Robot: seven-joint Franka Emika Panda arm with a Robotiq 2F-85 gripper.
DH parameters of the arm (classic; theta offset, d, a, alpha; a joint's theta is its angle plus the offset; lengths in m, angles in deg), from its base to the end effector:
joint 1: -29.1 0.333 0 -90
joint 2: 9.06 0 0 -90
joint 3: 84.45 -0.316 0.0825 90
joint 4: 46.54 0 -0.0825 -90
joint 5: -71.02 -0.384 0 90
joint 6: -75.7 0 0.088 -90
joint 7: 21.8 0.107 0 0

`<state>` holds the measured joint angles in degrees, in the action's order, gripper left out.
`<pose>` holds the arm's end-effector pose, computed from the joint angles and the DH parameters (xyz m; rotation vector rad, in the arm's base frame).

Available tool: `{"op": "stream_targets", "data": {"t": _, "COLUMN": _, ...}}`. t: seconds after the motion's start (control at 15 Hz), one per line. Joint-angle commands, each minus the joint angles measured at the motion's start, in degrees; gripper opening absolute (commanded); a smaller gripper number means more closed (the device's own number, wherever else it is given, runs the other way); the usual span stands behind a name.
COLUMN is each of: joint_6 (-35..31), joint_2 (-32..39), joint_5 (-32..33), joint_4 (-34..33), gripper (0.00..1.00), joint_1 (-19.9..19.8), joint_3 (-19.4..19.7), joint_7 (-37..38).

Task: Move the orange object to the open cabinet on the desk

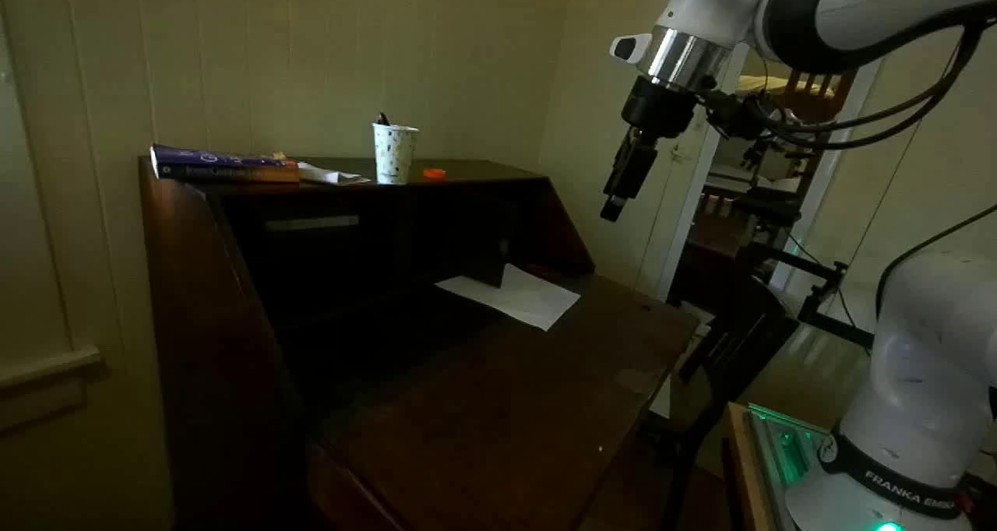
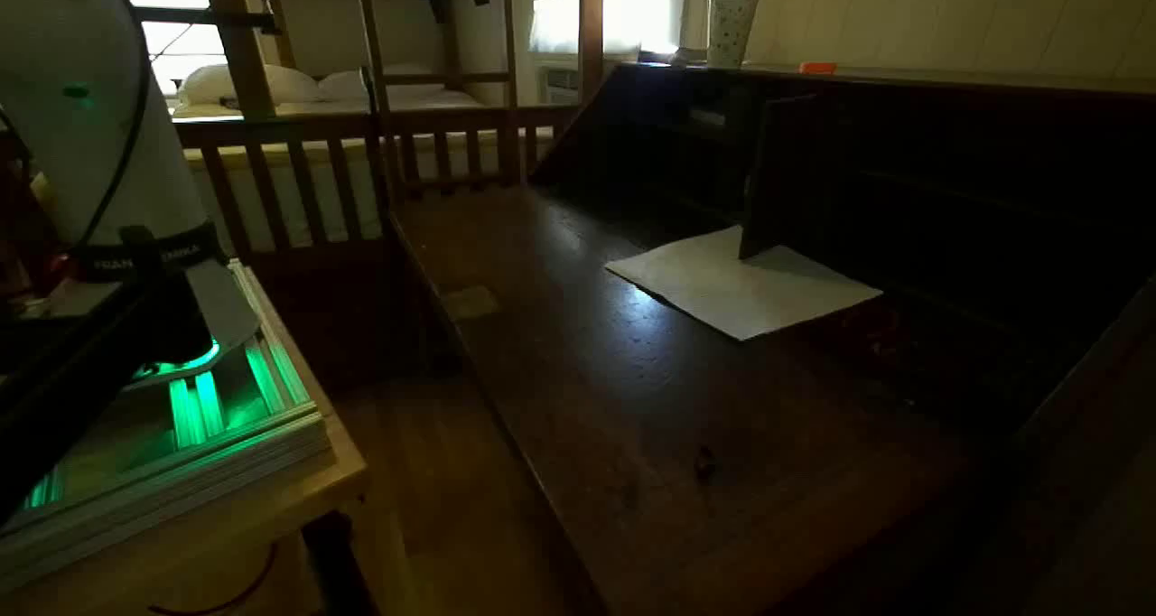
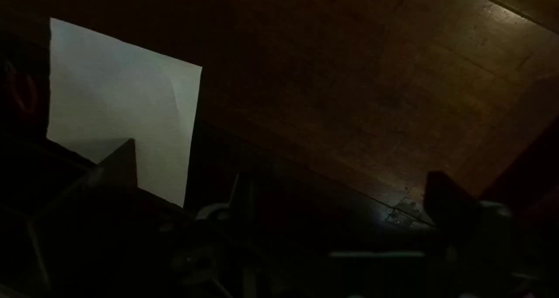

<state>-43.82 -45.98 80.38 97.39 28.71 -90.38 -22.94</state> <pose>0.3759 0.0319 0.5162 2.9080 0.2449 0.3223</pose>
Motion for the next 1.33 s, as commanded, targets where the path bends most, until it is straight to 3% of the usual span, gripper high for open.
{"op": "stream_targets", "data": {"t": 0.0, "joint_6": 0.2, "joint_2": 0.1, "joint_5": 0.5, "joint_4": -0.1, "gripper": 1.0, "joint_1": 0.9, "joint_3": 0.7, "joint_7": 0.5}}
{"op": "stream_targets", "data": {"t": 0.4, "joint_6": -0.7, "joint_2": 0.6, "joint_5": 0.3, "joint_4": -0.1, "gripper": 1.0, "joint_1": 0.7, "joint_3": 0.8, "joint_7": 1.0}}
{"op": "stream_targets", "data": {"t": 0.6, "joint_6": -3.9, "joint_2": 7.2, "joint_5": -0.7, "joint_4": -4.1, "gripper": 1.0, "joint_1": -1.5, "joint_3": 0.1, "joint_7": 8.6}}
{"op": "stream_targets", "data": {"t": 1.0, "joint_6": -16.0, "joint_2": 22.0, "joint_5": 2.1, "joint_4": -18.2, "gripper": 1.0, "joint_1": -7.2, "joint_3": 1.6, "joint_7": 19.6}}
{"op": "stream_targets", "data": {"t": 1.27, "joint_6": -24.9, "joint_2": 32.1, "joint_5": 6.0, "joint_4": -30.6, "gripper": 1.0, "joint_1": -9.4, "joint_3": 4.6, "joint_7": 17.3}}
